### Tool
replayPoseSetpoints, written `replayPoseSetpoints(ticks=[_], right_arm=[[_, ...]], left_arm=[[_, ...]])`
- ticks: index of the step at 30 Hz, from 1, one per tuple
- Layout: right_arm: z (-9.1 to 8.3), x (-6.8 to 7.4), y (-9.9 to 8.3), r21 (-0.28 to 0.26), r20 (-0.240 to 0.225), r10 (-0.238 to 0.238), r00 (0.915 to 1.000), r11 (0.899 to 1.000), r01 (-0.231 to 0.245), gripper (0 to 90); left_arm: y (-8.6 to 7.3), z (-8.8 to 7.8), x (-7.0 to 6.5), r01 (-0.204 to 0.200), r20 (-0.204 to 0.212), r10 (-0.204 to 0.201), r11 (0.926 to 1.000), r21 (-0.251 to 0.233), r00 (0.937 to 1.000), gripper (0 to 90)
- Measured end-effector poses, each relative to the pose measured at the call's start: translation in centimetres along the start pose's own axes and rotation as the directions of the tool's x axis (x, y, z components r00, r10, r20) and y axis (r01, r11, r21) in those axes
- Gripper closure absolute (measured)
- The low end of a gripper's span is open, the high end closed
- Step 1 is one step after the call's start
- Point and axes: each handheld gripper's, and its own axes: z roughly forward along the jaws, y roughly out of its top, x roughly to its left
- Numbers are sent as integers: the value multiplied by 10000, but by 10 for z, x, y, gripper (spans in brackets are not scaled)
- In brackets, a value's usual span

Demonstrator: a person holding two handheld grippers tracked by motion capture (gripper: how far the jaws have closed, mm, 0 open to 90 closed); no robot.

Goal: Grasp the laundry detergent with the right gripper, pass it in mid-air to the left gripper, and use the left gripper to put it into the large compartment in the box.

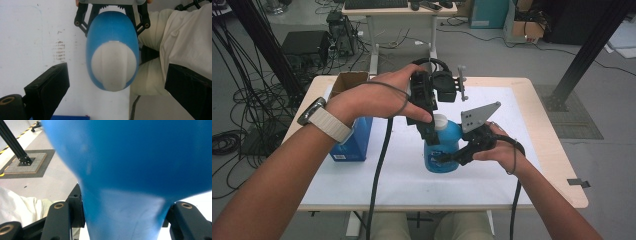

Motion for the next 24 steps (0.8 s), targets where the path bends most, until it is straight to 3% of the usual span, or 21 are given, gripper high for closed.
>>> replayPoseSetpoints(ticks=[4, 5, 7, 9, 10, 12, 14, 17, 24], right_arm=[[0, 0, 0, -26, 12, 19, 10000, 10000, -19, 431], [1, -1, 0, -2, 25, -2, 10000, 10000, 2, 431], [1, -1, 0, -1, -42, -9, 10000, 10000, 9, 431], [1, -1, -1, -4, -34, 35, 10000, 10000, -35, 431], [2, -1, -1, 1, -42, 56, 10000, 10000, -56, 431], [2, -1, -2, 8, -27, 61, 10000, 10000, -61, 431], [3, -1, -2, 15, -53, 96, 9999, 10000, -96, 431], [4, -1, -3, 61, -16, 79, 10000, 10000, -79, 431], [5, -1, -1, 47, -34, 12, 10000, 10000, -12, 431]], left_arm=[[-1, 2, 1, 117, -59, -118, 9999, -88, 9999, 59], [0, 1, 1, 62, -100, -60, 9999, 154, 9999, 59], [0, 1, 1, 70, -61, -69, 9999, 154, 10000, 59], [1, 1, 2, 83, 11, -83, 9999, 133, 10000, 60], [0, 3, 1, 109, -64, -109, 9999, -113, 9999, 60], [1, 3, 3, -74, -22, 74, 9999, -97, 10000, 60], [1, 3, 1, 121, -70, -122, 9998, -135, 9999, 60], [1, 4, 2, -24, -57, 23, 9999, -133, 10000, 60], [1, 4, 1, 153, -97, -155, 9998, -150, 9998, 60]])
